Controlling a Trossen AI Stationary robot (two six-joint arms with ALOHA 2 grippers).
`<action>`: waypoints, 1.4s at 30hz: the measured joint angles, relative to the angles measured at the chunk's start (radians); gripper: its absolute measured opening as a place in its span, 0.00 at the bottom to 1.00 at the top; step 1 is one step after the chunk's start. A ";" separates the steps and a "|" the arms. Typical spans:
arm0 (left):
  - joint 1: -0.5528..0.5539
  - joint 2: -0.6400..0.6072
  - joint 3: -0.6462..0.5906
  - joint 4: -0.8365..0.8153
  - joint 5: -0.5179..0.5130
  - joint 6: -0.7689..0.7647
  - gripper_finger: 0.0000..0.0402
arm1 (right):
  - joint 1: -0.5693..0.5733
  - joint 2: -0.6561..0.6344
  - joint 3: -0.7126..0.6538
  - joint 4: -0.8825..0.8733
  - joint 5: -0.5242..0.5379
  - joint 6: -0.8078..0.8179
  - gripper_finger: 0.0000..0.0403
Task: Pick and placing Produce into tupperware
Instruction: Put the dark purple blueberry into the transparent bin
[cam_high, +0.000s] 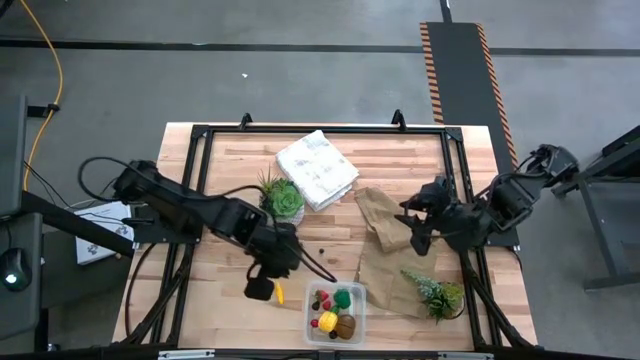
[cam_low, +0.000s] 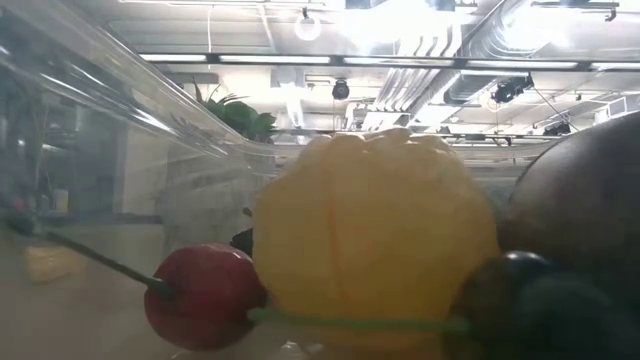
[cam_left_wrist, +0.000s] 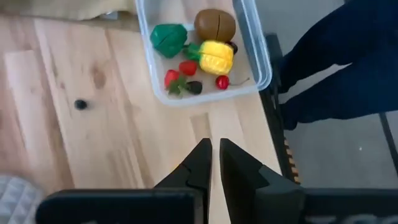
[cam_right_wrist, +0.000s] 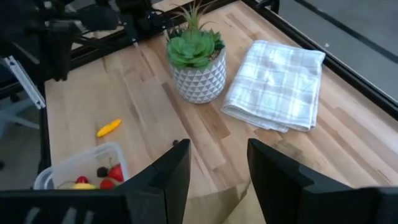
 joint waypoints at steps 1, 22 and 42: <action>0.000 -0.013 -0.001 -0.020 -0.009 0.003 0.05 | 0.008 0.007 0.000 -0.001 0.009 0.015 0.37; -0.001 -0.484 -0.705 0.413 -0.026 -0.241 0.01 | 0.002 0.145 -0.267 0.315 0.038 0.346 0.37; 0.000 -0.630 -0.887 0.673 -0.185 -0.414 0.01 | -0.379 0.143 -0.511 1.066 -0.398 -0.224 0.37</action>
